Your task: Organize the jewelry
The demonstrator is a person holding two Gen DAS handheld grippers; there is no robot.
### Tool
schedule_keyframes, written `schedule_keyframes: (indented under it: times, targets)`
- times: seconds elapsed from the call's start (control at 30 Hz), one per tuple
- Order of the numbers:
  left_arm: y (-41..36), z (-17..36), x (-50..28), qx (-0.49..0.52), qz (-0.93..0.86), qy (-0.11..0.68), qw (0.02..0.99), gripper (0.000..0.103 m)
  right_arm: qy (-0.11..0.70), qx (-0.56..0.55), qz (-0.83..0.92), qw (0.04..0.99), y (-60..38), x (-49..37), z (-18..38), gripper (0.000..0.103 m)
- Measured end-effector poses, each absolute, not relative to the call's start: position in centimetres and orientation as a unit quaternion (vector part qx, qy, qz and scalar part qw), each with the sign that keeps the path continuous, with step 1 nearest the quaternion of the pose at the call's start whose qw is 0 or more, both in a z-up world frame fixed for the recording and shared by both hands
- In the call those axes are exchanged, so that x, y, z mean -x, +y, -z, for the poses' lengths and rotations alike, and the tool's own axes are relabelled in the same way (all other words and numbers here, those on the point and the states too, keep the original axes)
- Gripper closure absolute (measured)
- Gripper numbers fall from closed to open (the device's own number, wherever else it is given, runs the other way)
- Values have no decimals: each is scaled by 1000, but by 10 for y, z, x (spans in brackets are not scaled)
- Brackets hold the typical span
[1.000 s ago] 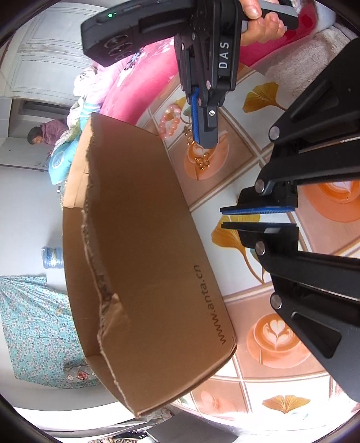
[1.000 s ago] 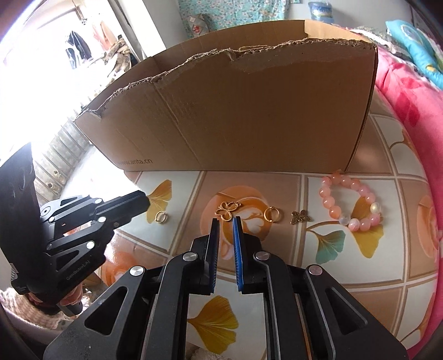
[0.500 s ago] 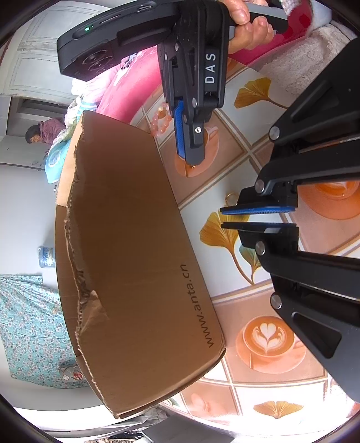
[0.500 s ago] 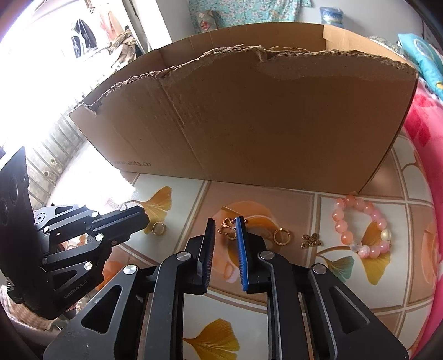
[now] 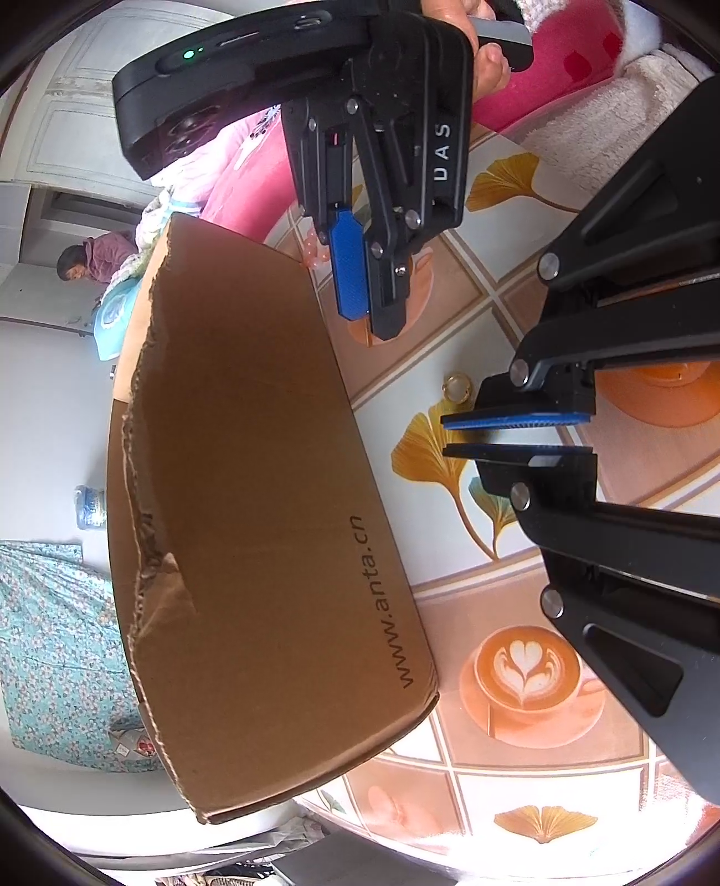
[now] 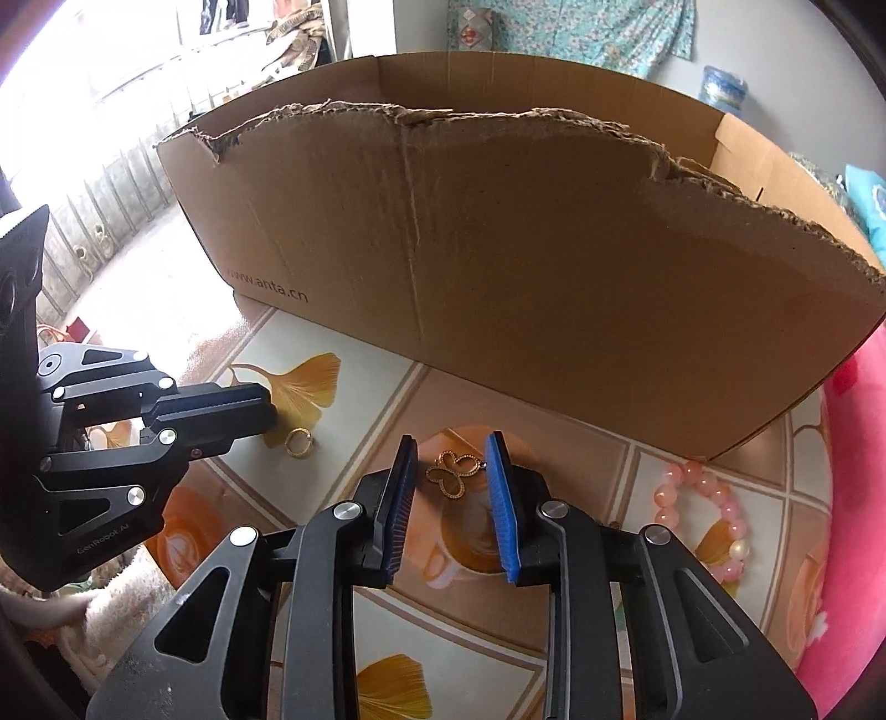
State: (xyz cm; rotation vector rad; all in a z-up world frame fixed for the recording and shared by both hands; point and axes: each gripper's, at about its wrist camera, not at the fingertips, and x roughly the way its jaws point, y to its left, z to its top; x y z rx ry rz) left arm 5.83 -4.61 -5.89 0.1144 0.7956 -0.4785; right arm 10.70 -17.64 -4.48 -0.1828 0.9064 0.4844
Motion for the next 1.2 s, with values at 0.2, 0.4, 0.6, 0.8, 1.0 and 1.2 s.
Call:
schedule_keyframes:
  times: [0.2, 0.4, 0.6, 0.8, 1.0, 1.2]
  targets:
    - [-46, 59, -58, -56, 231, 383, 893, 98, 433, 97, -239, 864, -168, -97, 46, 86]
    - [-47, 58, -58, -56, 231, 383, 893, 98, 438, 75, -242, 863, -176, -100, 43, 86]
    - [-48, 54, -57, -66, 230, 376, 895, 98, 429, 44, -245, 868, -189, -99, 32, 86]
    - [-58, 56, -67, -100, 218, 378, 894, 98, 422, 17, -245, 872, -205, -89, 24, 86]
    - [-71, 56, -65, -134, 221, 379, 888, 98, 420, 2, -247, 873, -219, -89, 24, 86]
    - [-81, 56, -55, -161, 222, 383, 882, 99, 418, -6, -251, 873, -224, -96, 24, 86]
